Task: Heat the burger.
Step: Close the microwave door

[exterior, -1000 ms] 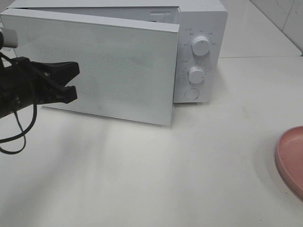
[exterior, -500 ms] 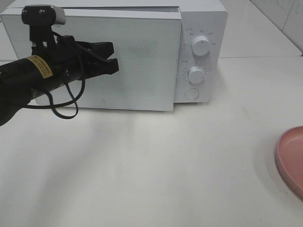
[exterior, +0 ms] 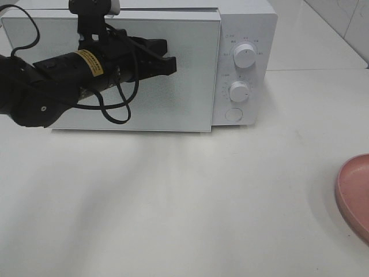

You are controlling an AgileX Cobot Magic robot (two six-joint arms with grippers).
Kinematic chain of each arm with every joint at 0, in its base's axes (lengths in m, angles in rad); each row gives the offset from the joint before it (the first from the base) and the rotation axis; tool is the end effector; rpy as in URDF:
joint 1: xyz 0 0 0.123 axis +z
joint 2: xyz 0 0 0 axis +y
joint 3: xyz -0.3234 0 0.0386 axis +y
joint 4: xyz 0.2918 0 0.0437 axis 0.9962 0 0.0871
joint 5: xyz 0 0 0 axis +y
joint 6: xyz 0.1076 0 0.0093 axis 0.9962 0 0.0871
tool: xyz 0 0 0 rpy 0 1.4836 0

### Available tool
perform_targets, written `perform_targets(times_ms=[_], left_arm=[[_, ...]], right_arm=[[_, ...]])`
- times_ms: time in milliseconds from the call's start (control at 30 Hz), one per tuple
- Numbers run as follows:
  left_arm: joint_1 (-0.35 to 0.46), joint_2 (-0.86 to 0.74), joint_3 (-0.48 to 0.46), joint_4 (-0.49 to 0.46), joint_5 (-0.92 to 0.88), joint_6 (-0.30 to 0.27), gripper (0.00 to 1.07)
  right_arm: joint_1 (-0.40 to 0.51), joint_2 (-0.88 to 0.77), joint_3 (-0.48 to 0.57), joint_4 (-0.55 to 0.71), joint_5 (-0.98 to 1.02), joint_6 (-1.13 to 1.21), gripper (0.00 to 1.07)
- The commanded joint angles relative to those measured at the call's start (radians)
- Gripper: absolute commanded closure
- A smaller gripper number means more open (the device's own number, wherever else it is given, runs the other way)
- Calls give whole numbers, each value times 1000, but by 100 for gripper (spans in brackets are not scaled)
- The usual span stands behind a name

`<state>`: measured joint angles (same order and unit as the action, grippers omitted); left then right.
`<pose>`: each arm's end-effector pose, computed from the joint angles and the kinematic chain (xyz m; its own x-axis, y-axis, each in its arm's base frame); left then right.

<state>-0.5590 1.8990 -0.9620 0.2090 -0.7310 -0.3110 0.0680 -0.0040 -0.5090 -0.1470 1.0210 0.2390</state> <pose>0.3777 -0.2539 0.1935 -0.2070 -0.0501 -0.9770 0.6172 0.7682 -0.1702 0.0081 -0.0130 0.2982 -0.3904 0.1336 -0.9109 0.1109 0.9890 0.0975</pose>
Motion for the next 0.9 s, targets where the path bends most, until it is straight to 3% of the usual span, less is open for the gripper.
perform_targets(times_ms=[33, 467, 667, 733, 900], left_arm=[[0, 17, -41, -27, 4, 2, 107], [0, 94, -181, -36, 57, 11, 107], [0, 94, -189, -39, 62, 20, 107], [-10, 67, -182, 1, 130, -7, 107], [-52, -11, -147, 7, 330, -12, 107]], right_arm=[[-5, -26, 0, -3, -11, -7, 31], [-5, -26, 0, -3, -11, -7, 31], [-5, -26, 0, -3, -11, -7, 31], [-5, -26, 0, -3, -11, -7, 31], [-5, -26, 0, -3, -11, -7, 31]])
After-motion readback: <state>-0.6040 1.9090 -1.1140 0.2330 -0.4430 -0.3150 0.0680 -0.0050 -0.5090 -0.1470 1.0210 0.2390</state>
